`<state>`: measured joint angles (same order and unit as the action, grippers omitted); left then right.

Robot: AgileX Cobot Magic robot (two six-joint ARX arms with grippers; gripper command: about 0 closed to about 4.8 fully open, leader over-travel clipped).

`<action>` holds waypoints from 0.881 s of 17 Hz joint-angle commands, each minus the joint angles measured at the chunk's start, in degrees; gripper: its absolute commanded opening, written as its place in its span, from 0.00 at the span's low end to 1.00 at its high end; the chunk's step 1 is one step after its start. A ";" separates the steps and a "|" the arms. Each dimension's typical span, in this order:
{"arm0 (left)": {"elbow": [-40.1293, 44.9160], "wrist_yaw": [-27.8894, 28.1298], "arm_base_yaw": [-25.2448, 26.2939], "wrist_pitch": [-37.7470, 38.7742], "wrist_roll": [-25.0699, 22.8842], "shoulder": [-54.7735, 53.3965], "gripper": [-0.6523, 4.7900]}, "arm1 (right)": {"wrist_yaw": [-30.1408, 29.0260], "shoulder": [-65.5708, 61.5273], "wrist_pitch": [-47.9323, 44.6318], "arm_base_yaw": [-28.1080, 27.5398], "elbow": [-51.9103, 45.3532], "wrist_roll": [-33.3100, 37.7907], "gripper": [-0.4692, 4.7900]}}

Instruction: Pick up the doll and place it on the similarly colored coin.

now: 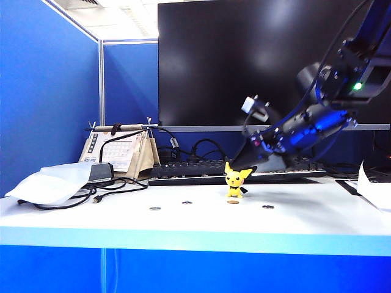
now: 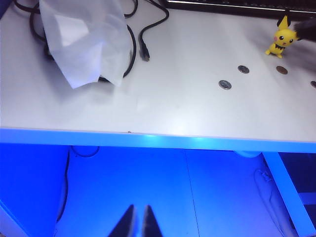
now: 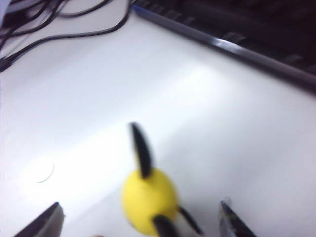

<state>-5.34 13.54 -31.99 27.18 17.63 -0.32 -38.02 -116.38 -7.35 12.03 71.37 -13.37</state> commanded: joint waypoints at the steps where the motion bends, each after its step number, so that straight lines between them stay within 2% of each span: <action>1: 0.04 -0.04 0.04 -0.28 -0.09 0.02 0.17 | -1.11 -1.18 -2.16 1.05 0.17 -0.20 0.85; 6: 0.04 -0.07 0.04 -0.28 -0.09 0.02 0.17 | 1.36 -3.72 -3.82 1.66 0.26 -0.61 0.83; 8: 0.04 -0.07 0.04 -0.28 -0.09 0.02 0.17 | 2.36 -3.72 -5.88 1.66 0.42 -0.57 0.75; 9: 0.04 -0.07 0.04 -0.28 -0.09 0.02 0.17 | 2.45 -3.72 -5.84 1.66 1.01 -0.55 0.66; 10: 0.04 -0.07 0.04 -0.28 -0.09 0.02 0.17 | 2.51 -3.72 -6.16 1.68 1.33 -0.55 0.61; 15: 0.04 -0.07 0.07 -0.28 -0.09 0.02 0.17 | 3.65 -3.74 -5.38 1.68 1.70 -0.15 0.59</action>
<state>-5.34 13.54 -31.99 27.18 17.63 -0.32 -34.92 -120.36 -12.56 13.63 72.97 -13.72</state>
